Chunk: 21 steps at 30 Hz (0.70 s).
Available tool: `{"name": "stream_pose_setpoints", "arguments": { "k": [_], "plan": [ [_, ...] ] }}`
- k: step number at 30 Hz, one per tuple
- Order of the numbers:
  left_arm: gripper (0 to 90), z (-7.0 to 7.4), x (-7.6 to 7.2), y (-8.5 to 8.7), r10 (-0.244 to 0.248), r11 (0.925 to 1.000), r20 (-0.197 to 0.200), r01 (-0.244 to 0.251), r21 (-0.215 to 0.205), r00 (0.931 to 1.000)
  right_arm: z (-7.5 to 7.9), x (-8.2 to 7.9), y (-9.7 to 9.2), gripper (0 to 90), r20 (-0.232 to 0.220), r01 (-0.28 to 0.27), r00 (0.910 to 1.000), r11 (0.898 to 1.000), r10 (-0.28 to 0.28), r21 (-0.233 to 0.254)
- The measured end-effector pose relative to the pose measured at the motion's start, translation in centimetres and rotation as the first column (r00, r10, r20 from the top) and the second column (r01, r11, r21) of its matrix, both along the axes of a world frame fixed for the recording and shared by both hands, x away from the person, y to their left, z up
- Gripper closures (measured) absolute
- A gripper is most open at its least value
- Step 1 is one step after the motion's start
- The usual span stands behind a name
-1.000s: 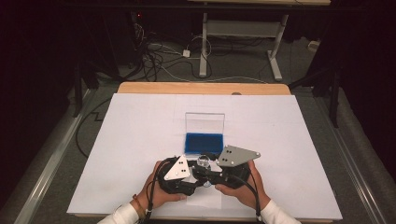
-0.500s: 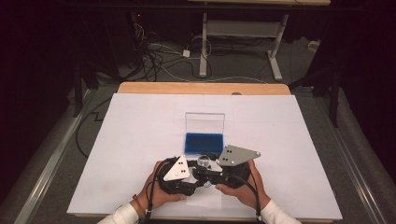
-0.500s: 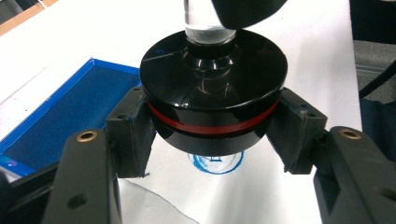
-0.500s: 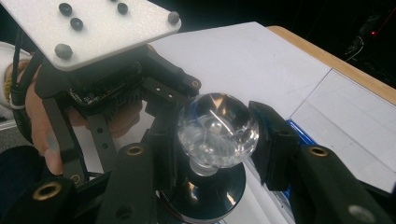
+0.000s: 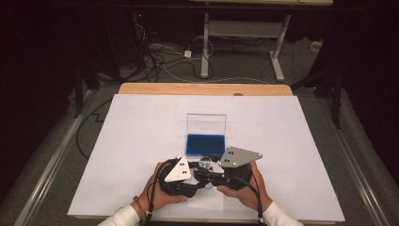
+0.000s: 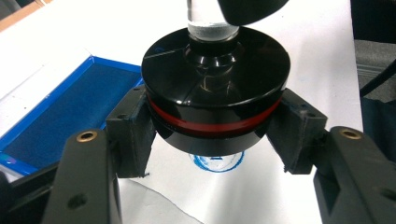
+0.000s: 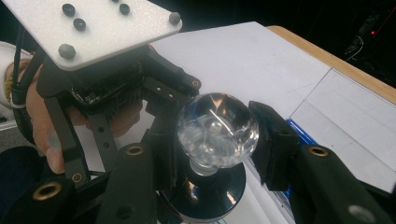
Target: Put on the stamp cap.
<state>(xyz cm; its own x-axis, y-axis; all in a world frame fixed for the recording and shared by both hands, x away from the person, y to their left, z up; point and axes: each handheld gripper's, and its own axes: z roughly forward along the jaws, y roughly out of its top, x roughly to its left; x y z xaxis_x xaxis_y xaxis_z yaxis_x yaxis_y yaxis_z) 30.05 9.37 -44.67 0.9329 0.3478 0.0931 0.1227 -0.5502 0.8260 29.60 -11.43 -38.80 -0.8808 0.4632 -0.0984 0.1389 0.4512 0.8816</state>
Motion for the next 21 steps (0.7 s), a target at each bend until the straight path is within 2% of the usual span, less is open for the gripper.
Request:
{"name": "stream_pose_setpoints", "arguments": {
  "k": [10,21],
  "plan": [
    [36.4,-0.20,0.21,0.08,-0.003,1.0000,-0.015,0.003,-0.010,0.9999,-0.18,0.25,0.22,57.0,0.001,-0.001,1.0000,1.000,0.001,0.009],
    [36.3,0.04,0.24,0.89,0.026,0.9988,-0.019,-0.026,-0.042,0.9995,-0.37,0.64,0.50,57.0,-0.009,-0.013,0.9999,0.999,0.013,0.031]
  ]
}}
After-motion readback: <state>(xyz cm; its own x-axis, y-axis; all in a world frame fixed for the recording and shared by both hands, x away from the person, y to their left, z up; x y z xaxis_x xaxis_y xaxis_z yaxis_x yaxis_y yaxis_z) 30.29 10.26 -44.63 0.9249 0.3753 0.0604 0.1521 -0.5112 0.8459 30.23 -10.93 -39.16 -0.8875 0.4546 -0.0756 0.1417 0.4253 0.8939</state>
